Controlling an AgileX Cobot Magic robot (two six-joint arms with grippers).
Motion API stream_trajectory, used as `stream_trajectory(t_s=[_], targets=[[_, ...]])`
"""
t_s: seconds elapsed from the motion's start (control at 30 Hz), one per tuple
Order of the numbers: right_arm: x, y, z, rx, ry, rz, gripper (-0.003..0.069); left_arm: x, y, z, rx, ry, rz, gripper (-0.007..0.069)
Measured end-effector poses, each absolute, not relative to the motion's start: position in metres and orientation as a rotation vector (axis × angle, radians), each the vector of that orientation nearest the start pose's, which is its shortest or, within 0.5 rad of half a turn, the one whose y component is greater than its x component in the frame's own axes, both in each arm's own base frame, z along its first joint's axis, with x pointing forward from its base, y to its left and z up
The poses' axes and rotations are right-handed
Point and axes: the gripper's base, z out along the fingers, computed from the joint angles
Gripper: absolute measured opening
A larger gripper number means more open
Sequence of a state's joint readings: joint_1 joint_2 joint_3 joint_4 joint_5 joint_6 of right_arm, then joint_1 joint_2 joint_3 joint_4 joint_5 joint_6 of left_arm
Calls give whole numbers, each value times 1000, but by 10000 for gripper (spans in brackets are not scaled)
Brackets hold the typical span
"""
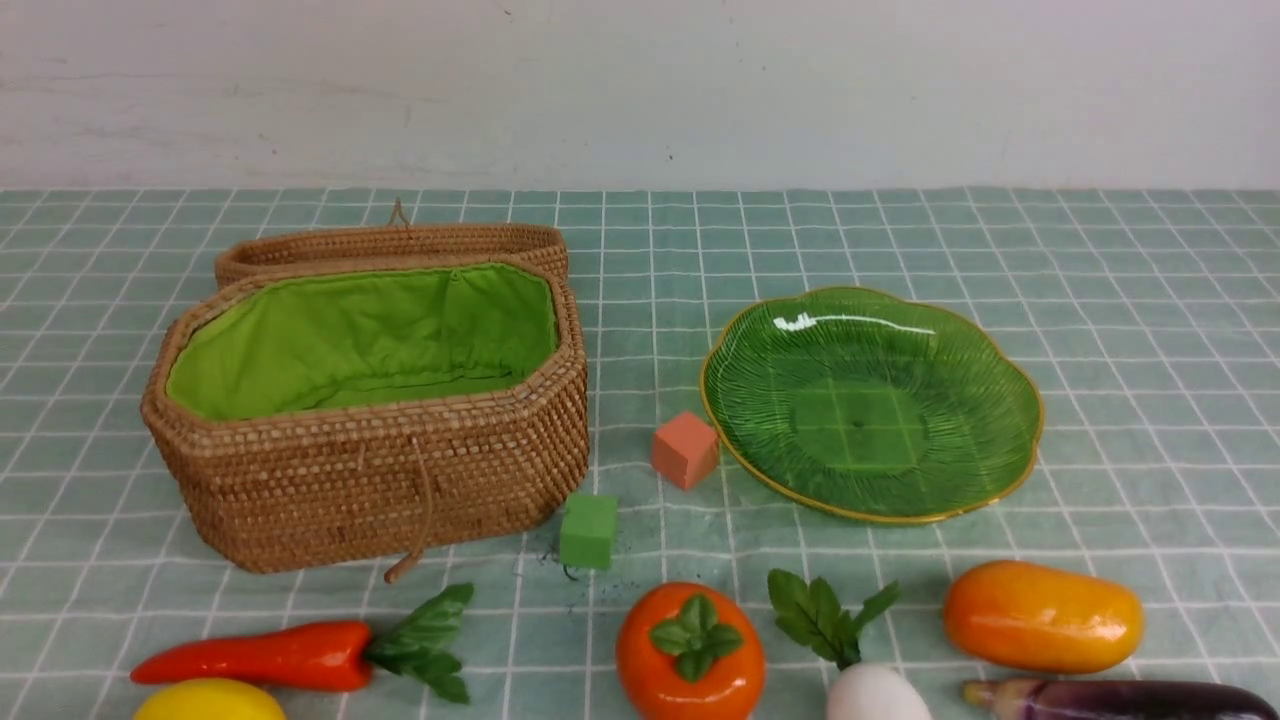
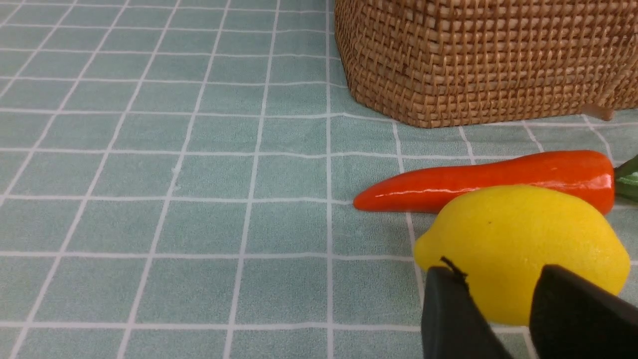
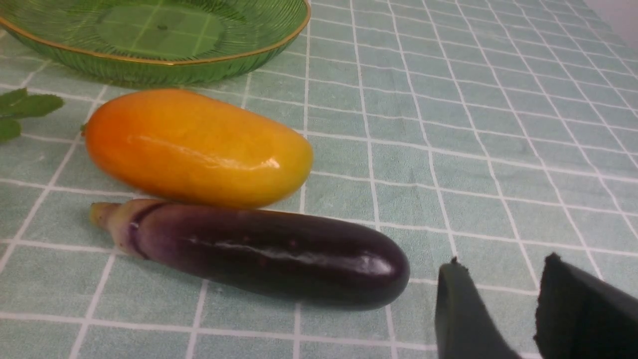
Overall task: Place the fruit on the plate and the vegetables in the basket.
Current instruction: Grab a lemon with your left arm and place it on the plate on the right
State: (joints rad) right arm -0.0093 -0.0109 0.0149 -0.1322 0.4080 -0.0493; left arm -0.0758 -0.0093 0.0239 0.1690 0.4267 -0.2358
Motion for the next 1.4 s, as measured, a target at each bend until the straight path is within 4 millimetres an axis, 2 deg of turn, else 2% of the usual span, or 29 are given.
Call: stream_trajectory(t_s=[0.47,0.83,1.07,1.17,1.3,1.33,1.37,1.4], targets=[[51,-5,172,-117,1892,-172,242,51,3,168,-51,1918,-37,238],[51,-5,172,-117,1892,-172,242,52,10,168,76,1901,170,238],[51,-5,172,-117,1892,-172,242,52,11,169,90,1898,193,238],[51,-5,172,-117,1892,-172,242,52,10,170,66,1883,158,238],[51,-5,172,-117,1892,-172,242,56,3,181,-48,1750,-39,238],[51,-5,172,-117,1892,-172,242,57,-1,190,-102,1649,-152,238],[51,-5,172,-117,1892,-172,242,57,-1,191,-102,1636,-161,238],[51,-5,172,-117,1892,-172,242,57,-4,203,-158,1504,-290,238]])
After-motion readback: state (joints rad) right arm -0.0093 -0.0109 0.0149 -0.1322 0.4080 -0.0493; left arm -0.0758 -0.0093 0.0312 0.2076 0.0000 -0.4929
